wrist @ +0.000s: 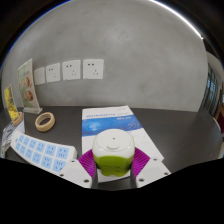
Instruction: Unplug charger
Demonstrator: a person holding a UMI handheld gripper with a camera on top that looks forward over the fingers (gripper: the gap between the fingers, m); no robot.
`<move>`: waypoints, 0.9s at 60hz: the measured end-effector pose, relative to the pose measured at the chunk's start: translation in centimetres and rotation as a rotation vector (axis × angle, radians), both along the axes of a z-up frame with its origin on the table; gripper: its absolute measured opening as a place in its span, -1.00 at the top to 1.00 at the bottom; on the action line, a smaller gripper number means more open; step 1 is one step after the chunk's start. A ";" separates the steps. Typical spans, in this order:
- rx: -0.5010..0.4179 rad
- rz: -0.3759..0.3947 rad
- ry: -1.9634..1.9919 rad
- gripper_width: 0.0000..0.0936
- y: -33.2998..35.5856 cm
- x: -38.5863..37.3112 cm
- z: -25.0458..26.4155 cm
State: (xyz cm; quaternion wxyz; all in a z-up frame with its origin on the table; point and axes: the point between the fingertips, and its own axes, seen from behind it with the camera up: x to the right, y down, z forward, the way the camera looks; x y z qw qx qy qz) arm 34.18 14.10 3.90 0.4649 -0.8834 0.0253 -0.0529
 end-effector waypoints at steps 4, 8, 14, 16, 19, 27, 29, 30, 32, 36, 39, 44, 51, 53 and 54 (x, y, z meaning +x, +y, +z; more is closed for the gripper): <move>-0.045 0.043 0.021 0.01 0.1 -0.3 -1.1; -0.077 0.076 0.029 -0.03 0.1 -0.3 -2.0; -0.094 0.087 0.048 -0.05 0.7 -0.3 -2.6; -0.092 0.090 0.060 -0.07 0.8 -0.3 -2.7; -0.094 0.092 0.079 -0.09 0.9 -0.4 -2.8; -0.062 0.078 0.118 -0.34 1.5 0.0 -2.3; -0.052 0.074 0.120 -0.49 1.5 0.1 -2.2; -0.047 0.073 0.122 -0.54 1.5 0.1 -2.1; -0.035 0.072 0.125 -0.62 1.6 0.2 -1.8; -0.008 0.053 0.136 -0.74 1.4 0.3 -1.1; 0.004 0.035 0.147 -0.77 0.8 0.4 -0.7; 0.007 0.017 0.141 -0.77 -0.8 0.0 0.0; 0.045 0.001 0.110 -0.77 -4.1 -1.6 2.2; 0.059 -0.001 0.103 -0.78 -5.3 -2.4 2.9; 0.065 -0.002 0.100 -0.78 -5.9 -2.8 3.2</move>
